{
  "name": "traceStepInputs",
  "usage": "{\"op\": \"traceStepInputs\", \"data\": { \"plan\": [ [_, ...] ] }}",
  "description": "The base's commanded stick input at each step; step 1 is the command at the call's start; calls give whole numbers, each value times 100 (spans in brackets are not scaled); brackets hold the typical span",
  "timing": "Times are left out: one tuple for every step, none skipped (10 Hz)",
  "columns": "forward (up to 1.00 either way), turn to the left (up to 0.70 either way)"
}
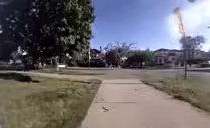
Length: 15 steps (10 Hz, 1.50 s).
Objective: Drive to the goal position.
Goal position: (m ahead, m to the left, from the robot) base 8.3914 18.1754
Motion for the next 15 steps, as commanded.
{"op": "traceStepInputs", "data": {
  "plan": [
    [100,0],
    [100,0],
    [100,0],
    [100,0],
    [100,0],
    [100,0],
    [100,0],
    [100,0],
    [100,0],
    [100,0],
    [100,0],
    [100,0],
    [100,0],
    [100,0],
    [100,0]
  ]
}}
